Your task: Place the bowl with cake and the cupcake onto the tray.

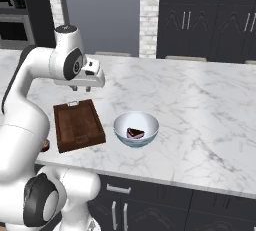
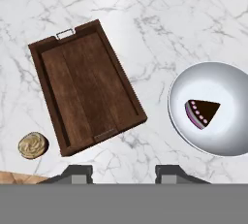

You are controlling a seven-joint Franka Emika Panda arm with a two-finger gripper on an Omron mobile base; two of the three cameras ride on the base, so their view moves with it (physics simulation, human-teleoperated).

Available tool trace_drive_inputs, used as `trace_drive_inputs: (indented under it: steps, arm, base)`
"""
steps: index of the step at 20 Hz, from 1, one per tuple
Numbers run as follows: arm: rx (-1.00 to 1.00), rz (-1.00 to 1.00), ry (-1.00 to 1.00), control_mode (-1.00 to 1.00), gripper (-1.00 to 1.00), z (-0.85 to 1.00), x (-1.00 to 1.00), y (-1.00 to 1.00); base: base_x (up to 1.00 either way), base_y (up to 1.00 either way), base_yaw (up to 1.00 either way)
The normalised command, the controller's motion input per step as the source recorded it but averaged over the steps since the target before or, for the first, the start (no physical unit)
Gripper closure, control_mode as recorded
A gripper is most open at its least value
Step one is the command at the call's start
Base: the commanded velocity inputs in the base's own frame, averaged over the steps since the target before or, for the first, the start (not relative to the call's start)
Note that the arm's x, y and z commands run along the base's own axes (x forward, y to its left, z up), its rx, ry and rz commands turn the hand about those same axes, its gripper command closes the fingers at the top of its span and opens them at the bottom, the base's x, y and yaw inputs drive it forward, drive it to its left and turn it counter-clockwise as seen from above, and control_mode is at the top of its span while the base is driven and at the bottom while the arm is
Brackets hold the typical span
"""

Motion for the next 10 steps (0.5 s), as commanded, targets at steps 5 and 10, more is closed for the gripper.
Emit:
trace_drive_inputs:
  steps: [5, 10]
  arm:
    - [0.0, 0.01, 0.0, -1.0, -1.0, -0.01, -0.04, -0.23]
    - [0.0, 0.03, 0.0, -1.0, -1.0, -0.02, -0.04, -0.5]
  base:
    - [0.0, 0.0, 0.0]
    - [0.0, 0.0, 0.0]
